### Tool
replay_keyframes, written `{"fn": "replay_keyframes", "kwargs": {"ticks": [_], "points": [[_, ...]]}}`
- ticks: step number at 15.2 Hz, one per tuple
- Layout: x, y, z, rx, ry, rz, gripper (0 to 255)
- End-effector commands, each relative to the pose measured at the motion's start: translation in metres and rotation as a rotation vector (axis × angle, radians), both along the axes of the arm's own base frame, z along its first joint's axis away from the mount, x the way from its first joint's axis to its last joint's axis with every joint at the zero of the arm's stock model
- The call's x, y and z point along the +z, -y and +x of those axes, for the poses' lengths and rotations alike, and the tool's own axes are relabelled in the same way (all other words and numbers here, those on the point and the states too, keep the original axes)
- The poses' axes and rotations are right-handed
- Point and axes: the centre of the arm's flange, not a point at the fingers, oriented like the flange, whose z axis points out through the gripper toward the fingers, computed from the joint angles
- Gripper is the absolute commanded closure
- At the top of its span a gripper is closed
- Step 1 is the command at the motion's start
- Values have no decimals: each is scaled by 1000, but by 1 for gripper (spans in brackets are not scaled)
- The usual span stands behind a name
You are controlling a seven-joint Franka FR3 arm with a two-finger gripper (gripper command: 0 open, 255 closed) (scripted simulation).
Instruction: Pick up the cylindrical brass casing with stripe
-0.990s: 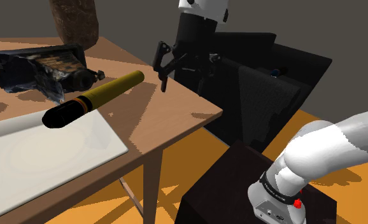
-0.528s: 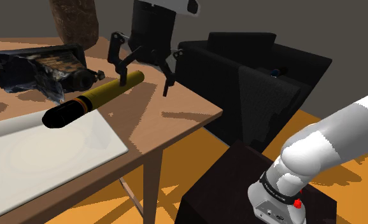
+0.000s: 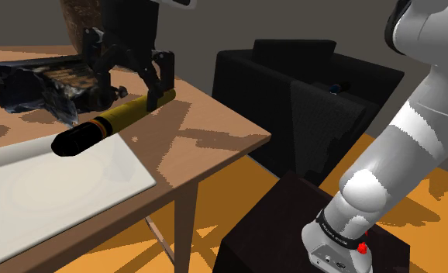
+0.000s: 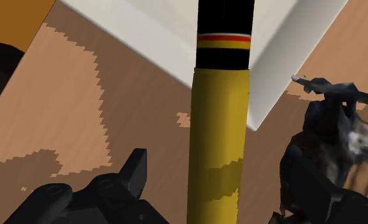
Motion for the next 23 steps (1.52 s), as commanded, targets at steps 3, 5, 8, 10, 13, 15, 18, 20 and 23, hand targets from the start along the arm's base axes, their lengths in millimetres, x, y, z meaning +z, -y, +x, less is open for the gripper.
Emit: {"fn": "replay_keyframes", "kwargs": {"ticks": [3, 5, 8, 10, 13, 15, 18, 20, 23], "points": [[-20, -3, 1, -10, 1, 1, 0], [-31, -3, 1, -10, 1, 1, 0], [-34, -3, 1, -10, 1, 1, 255], [-33, -3, 1, -10, 1, 1, 255], [-33, -3, 1, -10, 1, 1, 255], [-33, -3, 1, -10, 1, 1, 255], [-29, -3, 1, -10, 1, 1, 255], [-18, -3, 1, -10, 1, 1, 255], [-2, -3, 1, -10, 1, 1, 255]]}}
